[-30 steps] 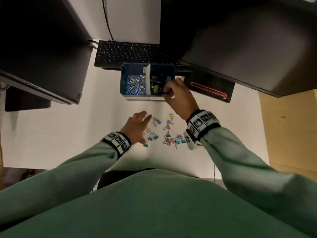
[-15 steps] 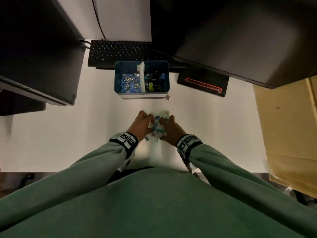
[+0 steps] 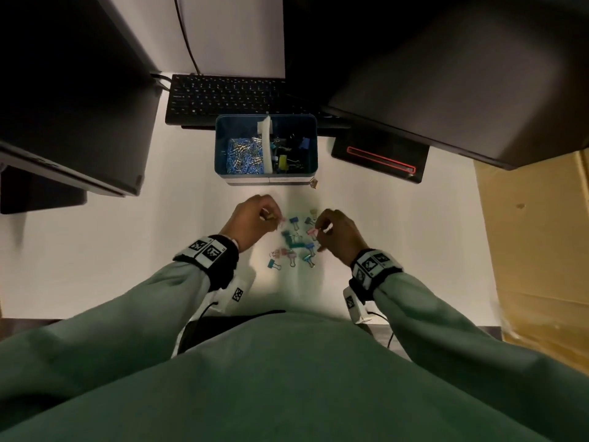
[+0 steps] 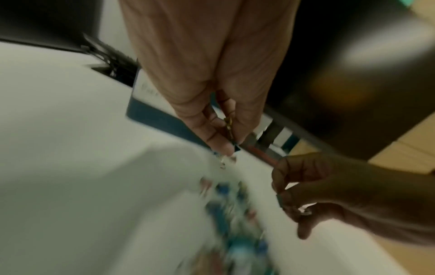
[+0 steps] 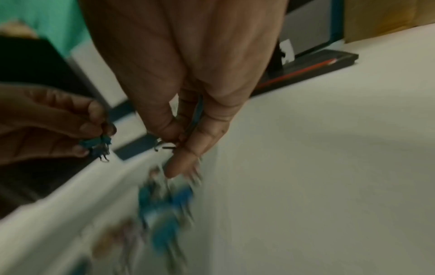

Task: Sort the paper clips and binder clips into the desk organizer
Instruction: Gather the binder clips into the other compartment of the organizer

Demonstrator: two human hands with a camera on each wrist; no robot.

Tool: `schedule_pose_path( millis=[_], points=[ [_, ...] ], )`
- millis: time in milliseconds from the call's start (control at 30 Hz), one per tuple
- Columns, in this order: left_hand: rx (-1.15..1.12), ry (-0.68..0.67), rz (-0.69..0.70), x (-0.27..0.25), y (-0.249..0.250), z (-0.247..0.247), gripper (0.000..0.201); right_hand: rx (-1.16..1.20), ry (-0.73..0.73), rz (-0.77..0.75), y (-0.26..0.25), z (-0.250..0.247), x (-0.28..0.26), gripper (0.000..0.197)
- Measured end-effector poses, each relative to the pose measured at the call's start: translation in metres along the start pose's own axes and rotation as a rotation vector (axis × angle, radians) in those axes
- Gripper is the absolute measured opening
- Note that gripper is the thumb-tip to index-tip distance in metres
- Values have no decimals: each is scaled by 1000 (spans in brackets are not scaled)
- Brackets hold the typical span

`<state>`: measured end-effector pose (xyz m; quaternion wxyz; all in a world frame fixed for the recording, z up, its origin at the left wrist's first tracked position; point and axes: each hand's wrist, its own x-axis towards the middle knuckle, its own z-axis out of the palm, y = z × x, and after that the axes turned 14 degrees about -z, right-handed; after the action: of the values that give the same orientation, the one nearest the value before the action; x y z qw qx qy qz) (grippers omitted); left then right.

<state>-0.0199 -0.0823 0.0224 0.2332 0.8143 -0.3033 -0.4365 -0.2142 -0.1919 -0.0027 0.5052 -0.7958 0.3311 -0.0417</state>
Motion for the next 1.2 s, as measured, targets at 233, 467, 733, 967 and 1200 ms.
schedule_pose_path(
  millis=[233, 467, 733, 967, 1200],
  points=[
    [-139, 187, 108, 39, 79, -37, 14, -69, 263, -281, -88, -50, 86, 20],
    [-14, 333, 157, 33, 64, -26, 26, -289, 166, -317, -66, -49, 94, 23],
    [724, -151, 65, -3, -27, 43, 132, -421, -173, 37, 19, -26, 68, 81],
    [588, 3, 182, 10, -44, 58, 76, -489, -352, -132, 15, 9, 26, 90],
    [538, -15, 195, 15, -35, 56, 23, -618, -376, -182, 16, 28, 8, 66]
  ],
)
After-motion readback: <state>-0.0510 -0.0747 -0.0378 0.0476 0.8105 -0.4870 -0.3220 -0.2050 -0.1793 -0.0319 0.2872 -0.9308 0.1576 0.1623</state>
